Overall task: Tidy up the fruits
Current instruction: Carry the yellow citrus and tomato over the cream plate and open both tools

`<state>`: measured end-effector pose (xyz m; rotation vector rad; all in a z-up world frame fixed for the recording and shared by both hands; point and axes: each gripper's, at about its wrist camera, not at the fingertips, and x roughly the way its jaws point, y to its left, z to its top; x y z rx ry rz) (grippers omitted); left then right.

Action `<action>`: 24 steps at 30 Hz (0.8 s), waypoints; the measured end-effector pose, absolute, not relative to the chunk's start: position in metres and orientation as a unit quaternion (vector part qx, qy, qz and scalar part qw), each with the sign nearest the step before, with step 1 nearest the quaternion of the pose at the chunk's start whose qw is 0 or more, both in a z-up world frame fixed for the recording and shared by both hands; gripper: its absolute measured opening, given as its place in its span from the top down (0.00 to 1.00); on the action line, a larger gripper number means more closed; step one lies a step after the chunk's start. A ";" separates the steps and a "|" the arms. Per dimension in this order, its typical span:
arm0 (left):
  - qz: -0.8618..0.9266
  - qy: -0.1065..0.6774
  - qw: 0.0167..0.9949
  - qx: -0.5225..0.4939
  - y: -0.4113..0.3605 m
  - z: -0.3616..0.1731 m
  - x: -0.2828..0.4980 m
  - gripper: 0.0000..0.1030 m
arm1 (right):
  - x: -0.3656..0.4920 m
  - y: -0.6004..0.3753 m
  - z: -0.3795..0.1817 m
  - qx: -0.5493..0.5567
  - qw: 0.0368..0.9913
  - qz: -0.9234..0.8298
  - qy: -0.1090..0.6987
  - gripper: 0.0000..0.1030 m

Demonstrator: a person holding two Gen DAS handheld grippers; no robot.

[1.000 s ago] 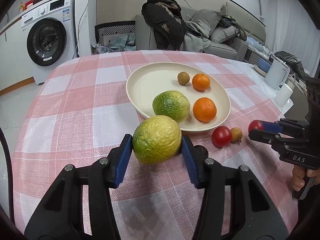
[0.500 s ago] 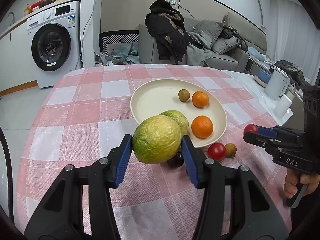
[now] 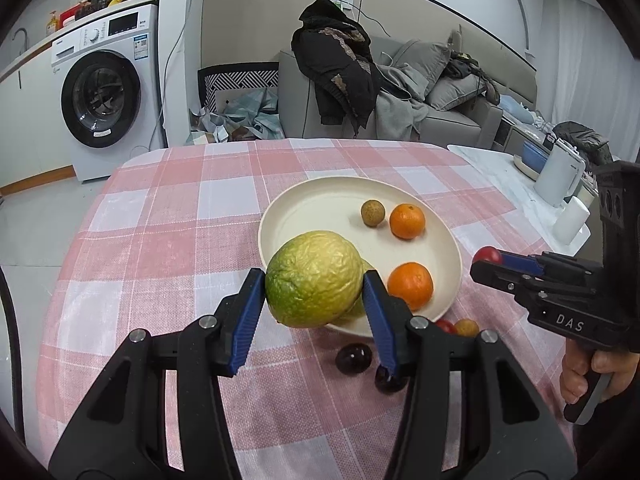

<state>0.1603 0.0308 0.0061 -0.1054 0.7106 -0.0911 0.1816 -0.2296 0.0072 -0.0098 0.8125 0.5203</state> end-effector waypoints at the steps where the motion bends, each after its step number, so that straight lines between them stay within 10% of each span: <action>1: -0.045 0.348 0.935 -0.052 0.032 0.007 0.164 0.54 | 0.185 -0.228 0.008 -0.004 0.886 0.249 0.390 0.69; 24: -0.041 0.383 0.921 -0.056 0.033 -0.019 0.239 0.54 | 0.224 -0.208 -0.010 0.004 0.876 0.259 0.406 0.69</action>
